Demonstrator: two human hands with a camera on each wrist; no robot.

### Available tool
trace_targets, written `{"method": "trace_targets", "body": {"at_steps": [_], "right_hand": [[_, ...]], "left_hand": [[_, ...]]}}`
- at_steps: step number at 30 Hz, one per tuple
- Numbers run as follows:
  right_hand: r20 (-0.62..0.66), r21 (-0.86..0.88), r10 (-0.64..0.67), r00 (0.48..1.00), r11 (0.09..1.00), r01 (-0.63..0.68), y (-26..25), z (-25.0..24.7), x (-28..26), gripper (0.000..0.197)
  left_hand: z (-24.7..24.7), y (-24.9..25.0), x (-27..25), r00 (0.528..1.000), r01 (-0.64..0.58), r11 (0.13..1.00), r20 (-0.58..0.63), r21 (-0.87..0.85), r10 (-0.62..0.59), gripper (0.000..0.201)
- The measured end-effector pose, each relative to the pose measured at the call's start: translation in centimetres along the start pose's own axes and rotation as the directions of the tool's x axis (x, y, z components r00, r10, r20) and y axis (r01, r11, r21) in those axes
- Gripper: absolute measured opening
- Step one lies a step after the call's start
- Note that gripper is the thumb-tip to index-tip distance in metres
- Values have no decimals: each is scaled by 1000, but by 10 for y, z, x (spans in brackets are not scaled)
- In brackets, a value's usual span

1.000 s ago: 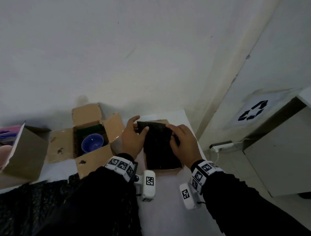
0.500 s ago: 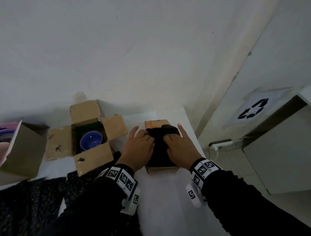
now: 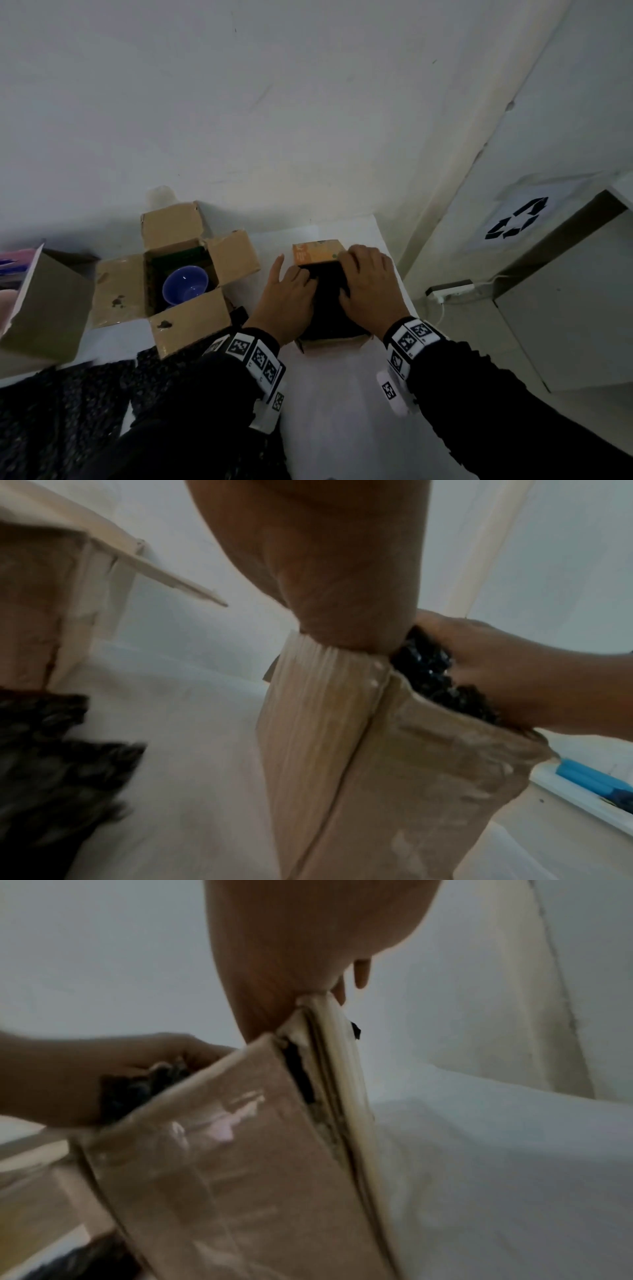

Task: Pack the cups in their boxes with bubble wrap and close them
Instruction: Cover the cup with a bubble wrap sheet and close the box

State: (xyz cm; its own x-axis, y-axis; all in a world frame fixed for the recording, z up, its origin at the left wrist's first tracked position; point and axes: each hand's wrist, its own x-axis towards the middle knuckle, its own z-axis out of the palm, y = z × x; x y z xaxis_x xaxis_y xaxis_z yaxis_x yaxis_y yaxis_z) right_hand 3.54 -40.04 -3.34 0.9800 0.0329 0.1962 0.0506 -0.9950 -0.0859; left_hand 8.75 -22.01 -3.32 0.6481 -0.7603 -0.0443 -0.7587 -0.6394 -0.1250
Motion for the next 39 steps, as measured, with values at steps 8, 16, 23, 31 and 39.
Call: {"method": "trace_targets", "body": {"at_steps": [8, 16, 23, 31, 39], "right_hand": [[-163, 230, 8, 987, 973, 30, -8, 8, -5, 27], [-212, 295, 99, 972, 955, -33, 5, 16, -3, 21], [-130, 97, -80, 988, 991, 93, 3, 12, 2, 22], [346, -232, -135, 928, 947, 224, -6, -6, 17, 30], [28, 121, -174, 984, 978, 169, 12, -3, -4, 35]], "left_hand": [[-4, 3, -5, 992, 110, 994, -68, -5, -110, 43], [0, 3, -3, 985, 175, 984, 0, -32, -175, 45], [-2, 5, -2, 977, 207, 977, 57, -59, -203, 36], [-13, 2, 6, 973, 182, 983, 150, -37, -175, 38], [-13, -3, 4, 962, 206, 977, 194, -55, -192, 53]]}}
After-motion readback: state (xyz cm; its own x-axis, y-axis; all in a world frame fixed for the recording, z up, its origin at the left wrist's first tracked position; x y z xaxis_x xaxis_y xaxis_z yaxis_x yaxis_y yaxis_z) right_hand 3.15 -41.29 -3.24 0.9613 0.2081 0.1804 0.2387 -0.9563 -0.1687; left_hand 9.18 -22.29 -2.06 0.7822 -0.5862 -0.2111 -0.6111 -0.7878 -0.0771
